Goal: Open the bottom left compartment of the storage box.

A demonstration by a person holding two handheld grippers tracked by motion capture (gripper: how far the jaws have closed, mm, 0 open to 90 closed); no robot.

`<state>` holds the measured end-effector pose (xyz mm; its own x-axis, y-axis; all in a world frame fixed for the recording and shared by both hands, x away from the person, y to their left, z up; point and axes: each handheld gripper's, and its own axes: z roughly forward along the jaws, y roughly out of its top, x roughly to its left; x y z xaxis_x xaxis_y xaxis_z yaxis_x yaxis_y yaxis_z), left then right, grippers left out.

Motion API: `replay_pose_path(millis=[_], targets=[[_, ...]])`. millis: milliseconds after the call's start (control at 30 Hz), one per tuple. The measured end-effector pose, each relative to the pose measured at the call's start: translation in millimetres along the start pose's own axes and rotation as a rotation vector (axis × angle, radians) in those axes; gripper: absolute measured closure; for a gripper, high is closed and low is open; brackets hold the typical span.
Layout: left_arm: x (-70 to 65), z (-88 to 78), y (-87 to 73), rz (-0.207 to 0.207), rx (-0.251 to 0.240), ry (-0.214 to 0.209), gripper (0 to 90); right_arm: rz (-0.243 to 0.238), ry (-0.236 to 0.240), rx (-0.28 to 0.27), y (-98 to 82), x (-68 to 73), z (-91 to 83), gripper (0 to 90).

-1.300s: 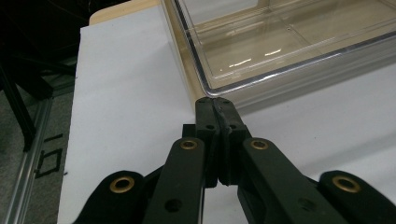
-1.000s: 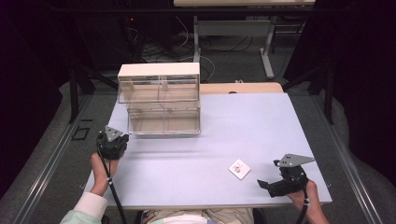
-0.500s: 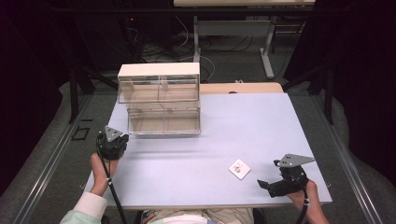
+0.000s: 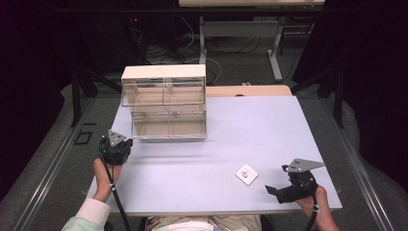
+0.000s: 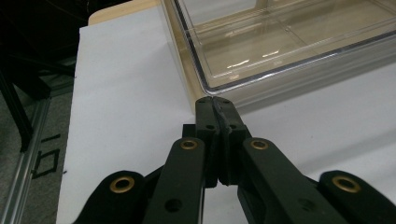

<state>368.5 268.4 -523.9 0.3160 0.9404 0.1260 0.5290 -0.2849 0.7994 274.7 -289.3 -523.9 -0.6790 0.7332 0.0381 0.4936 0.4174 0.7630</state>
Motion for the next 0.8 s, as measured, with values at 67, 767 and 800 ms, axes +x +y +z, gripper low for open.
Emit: replay_pose_path(millis=[67, 767, 800], targets=[[0.4, 0.0, 0.0, 0.001, -0.002, 0.003, 90.0, 0.0, 0.0, 0.0, 0.0, 0.0, 0.0, 0.7], [2.1, -2.5, -0.1, -0.003, -0.009, 0.003, 90.0, 0.006, 0.0, 0.0, -0.1, 0.2, -0.4, 0.7], [2.3, -2.5, -0.1, -0.003, -0.01, 0.003, 90.0, 0.003, 0.001, 0.0, -0.1, -0.1, -0.1, 0.7]])
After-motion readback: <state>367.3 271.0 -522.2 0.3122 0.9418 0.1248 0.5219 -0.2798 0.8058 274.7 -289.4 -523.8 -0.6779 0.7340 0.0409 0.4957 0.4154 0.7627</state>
